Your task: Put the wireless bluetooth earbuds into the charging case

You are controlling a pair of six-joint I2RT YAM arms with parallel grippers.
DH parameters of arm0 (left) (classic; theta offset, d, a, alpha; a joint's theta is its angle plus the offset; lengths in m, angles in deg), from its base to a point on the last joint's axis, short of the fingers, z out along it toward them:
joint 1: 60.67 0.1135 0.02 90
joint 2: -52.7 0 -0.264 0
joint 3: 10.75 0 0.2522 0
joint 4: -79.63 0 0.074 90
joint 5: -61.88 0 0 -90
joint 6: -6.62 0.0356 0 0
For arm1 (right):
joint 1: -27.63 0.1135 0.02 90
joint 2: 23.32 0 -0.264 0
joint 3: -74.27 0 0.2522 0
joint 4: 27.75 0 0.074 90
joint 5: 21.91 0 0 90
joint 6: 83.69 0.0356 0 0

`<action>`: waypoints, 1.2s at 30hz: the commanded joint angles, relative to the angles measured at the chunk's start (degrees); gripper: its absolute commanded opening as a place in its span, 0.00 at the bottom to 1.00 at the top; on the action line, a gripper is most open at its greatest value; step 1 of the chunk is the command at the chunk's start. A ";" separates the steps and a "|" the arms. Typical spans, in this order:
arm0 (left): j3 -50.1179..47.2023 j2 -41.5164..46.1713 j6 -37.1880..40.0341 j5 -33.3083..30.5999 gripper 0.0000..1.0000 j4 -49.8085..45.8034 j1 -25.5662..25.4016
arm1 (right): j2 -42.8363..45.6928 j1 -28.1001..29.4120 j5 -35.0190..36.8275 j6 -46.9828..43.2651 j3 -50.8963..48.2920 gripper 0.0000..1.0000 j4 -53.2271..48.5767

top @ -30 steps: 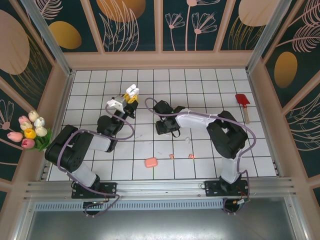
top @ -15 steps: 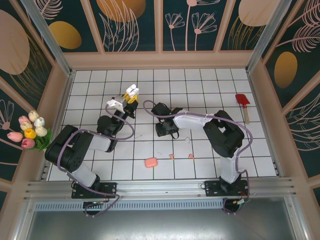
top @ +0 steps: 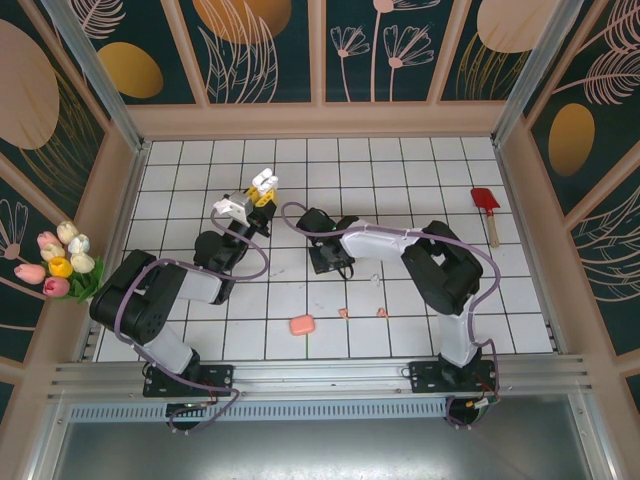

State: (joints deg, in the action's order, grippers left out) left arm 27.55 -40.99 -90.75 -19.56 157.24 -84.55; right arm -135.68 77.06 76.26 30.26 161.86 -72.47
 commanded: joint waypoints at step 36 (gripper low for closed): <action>0.95 0.44 -0.71 0.93 0.00 9.22 0.23 | 1.37 0.49 1.78 5.06 -5.11 0.34 -2.89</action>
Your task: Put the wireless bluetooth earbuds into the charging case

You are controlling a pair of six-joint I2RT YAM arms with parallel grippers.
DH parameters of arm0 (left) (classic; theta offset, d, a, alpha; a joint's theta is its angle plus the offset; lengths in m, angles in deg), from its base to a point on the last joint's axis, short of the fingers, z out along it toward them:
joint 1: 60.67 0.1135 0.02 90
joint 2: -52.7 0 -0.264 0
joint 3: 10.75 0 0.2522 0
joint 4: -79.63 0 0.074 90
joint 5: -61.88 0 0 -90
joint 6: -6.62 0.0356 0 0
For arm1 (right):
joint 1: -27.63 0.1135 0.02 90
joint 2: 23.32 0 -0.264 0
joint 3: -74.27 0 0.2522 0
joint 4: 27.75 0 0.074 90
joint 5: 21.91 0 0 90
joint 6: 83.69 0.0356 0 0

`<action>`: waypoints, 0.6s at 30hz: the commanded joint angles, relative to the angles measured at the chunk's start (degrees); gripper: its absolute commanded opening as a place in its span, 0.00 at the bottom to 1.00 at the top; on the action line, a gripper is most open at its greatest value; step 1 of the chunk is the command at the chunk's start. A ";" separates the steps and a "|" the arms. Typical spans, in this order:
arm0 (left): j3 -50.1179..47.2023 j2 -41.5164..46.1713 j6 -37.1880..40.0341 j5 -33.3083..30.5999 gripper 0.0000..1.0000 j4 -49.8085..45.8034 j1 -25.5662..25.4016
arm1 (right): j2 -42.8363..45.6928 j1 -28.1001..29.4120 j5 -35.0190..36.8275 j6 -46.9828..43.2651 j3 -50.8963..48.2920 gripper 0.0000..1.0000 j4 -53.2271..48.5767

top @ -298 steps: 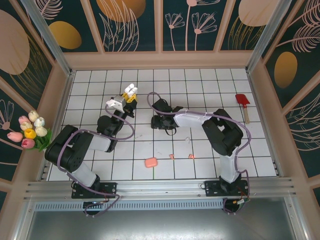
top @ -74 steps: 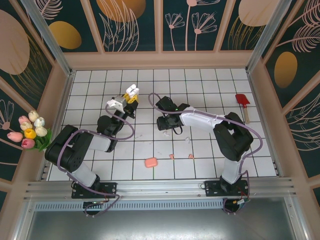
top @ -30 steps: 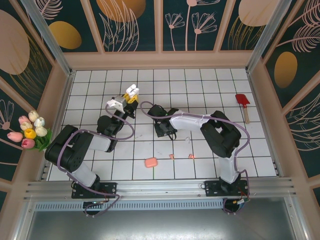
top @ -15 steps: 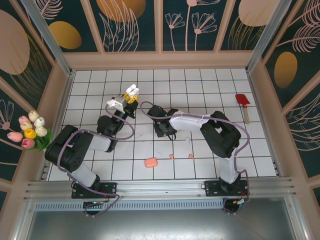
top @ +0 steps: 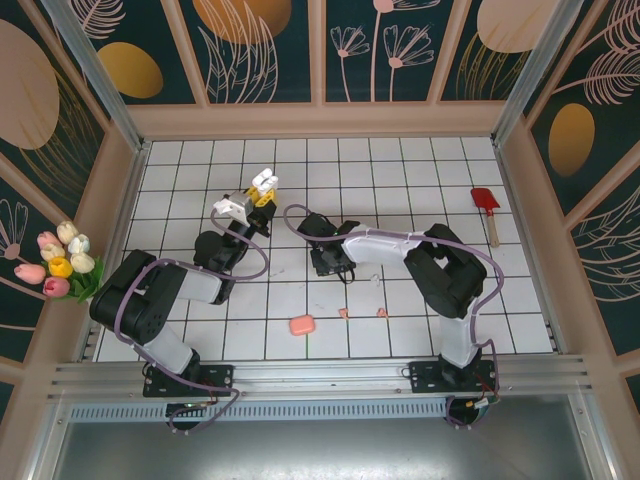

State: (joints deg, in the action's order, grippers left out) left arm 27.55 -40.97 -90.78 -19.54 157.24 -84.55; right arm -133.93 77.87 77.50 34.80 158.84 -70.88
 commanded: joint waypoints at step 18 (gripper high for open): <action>1.22 0.08 -0.67 1.00 0.00 9.20 0.24 | -1.15 -0.67 -0.09 0.25 -1.95 0.25 -3.77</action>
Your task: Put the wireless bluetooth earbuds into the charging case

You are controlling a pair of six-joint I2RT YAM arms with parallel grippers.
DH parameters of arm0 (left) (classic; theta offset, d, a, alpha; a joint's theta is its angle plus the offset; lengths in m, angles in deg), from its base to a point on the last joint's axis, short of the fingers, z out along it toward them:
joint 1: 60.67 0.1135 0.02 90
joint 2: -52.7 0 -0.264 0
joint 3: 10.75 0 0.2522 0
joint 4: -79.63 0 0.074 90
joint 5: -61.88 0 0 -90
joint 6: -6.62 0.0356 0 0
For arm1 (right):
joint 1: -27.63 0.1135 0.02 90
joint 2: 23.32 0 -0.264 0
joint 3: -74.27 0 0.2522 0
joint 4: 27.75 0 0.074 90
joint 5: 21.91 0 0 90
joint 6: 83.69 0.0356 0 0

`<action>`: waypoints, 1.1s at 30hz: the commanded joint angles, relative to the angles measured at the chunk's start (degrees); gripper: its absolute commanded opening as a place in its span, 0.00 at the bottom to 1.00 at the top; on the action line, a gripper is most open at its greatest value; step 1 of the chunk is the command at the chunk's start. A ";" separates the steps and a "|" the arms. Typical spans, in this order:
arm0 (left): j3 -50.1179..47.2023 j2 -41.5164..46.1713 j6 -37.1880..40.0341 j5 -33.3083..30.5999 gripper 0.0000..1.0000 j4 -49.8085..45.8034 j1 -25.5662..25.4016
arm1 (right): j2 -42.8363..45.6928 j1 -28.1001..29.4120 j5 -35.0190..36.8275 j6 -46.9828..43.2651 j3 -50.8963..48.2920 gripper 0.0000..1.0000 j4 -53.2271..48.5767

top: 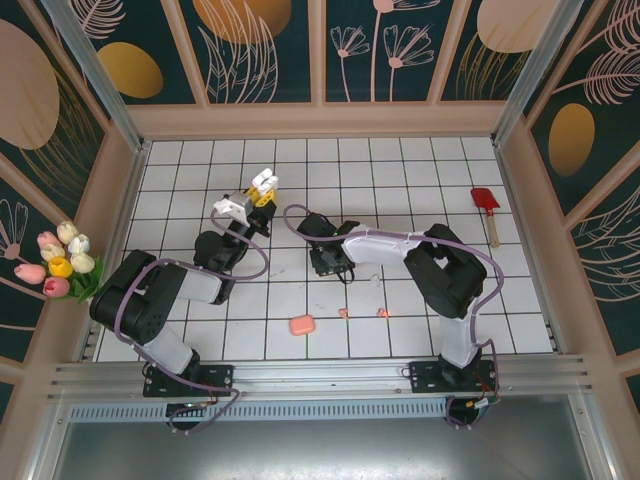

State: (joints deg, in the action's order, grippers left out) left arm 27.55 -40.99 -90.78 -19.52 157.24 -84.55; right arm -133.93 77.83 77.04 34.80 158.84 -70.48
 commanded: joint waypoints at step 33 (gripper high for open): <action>1.23 0.36 -1.06 1.24 0.00 8.69 0.22 | 10.46 -6.25 -6.48 14.76 -8.65 0.15 4.57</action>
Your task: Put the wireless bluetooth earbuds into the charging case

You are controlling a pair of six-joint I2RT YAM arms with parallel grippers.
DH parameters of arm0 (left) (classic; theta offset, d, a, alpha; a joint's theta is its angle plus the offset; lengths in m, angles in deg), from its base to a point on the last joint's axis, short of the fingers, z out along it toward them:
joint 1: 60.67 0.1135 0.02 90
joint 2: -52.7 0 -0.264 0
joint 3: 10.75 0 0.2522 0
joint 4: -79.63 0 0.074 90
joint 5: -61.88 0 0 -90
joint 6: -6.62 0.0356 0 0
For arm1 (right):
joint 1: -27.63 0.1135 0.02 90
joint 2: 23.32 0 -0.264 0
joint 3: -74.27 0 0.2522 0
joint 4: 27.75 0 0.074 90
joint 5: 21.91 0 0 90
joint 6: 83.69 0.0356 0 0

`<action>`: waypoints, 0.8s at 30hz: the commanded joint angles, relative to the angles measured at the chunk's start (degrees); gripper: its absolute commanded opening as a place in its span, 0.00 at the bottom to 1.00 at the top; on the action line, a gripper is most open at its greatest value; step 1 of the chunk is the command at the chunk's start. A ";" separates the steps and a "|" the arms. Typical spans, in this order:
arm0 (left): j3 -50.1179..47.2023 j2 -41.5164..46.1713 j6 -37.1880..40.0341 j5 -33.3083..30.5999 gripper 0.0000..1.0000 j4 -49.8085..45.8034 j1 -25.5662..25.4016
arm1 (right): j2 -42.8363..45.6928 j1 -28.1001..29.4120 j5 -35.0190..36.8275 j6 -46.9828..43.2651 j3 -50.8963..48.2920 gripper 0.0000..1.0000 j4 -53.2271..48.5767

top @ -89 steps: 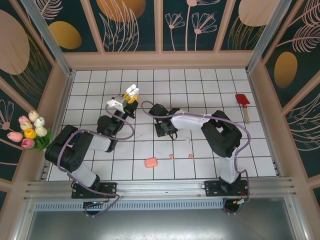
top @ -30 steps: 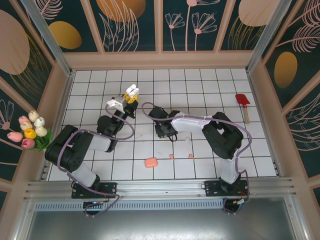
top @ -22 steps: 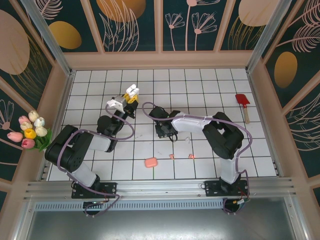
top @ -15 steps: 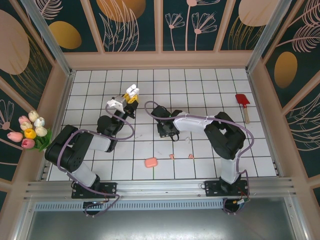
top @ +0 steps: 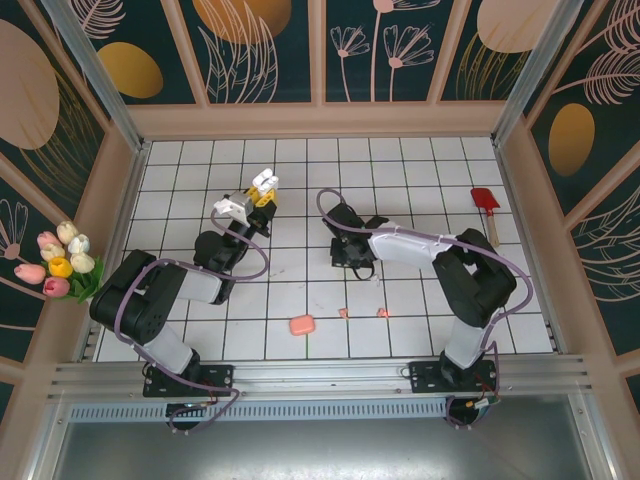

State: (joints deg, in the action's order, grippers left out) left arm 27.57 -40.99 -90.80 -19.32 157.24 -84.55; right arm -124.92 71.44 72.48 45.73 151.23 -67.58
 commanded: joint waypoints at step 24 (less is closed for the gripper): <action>1.10 0.34 -1.20 0.87 0.00 9.29 0.15 | -4.15 4.18 -0.27 5.71 7.33 0.48 -2.15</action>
State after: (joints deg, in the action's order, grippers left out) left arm 27.83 -40.99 -91.21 -19.32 157.24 -84.57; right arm -129.66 75.33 69.79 55.07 155.76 -65.55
